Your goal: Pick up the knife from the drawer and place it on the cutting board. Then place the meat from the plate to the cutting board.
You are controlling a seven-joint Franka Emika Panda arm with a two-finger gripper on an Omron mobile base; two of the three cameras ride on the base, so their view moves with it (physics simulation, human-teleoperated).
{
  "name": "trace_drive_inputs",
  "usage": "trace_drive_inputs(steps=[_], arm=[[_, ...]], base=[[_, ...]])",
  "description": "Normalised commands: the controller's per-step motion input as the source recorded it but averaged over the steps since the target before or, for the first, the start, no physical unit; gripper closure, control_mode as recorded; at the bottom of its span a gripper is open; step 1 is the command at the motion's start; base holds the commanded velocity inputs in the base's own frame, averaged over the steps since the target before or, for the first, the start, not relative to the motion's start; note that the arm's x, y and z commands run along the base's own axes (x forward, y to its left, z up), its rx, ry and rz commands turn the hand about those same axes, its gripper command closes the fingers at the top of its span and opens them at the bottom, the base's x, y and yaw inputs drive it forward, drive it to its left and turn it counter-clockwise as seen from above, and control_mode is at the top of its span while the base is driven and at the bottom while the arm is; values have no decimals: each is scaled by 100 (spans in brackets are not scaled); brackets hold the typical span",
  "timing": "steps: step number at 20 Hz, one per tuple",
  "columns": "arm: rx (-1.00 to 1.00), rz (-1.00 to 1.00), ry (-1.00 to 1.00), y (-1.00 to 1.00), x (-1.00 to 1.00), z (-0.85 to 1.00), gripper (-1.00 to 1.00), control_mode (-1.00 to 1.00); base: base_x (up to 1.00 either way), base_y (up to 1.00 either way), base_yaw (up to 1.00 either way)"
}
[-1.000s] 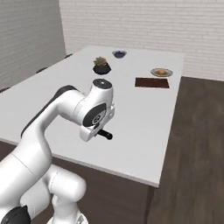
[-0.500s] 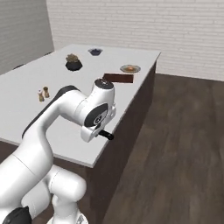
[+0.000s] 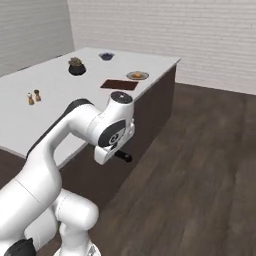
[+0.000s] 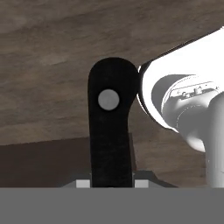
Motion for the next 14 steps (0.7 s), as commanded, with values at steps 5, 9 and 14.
trace_drive_inputs(steps=[5, 9, 14], arm=[[0, 0, 0, 0, 0, 0, 100, 100], [0, 0, 0, 0, 0, 0, 100, 100], [0, 0, 0, 0, 0, 0, 100, 100]], base=[[0, -100, 54], [0, -100, 62], [0, -98, 64]])
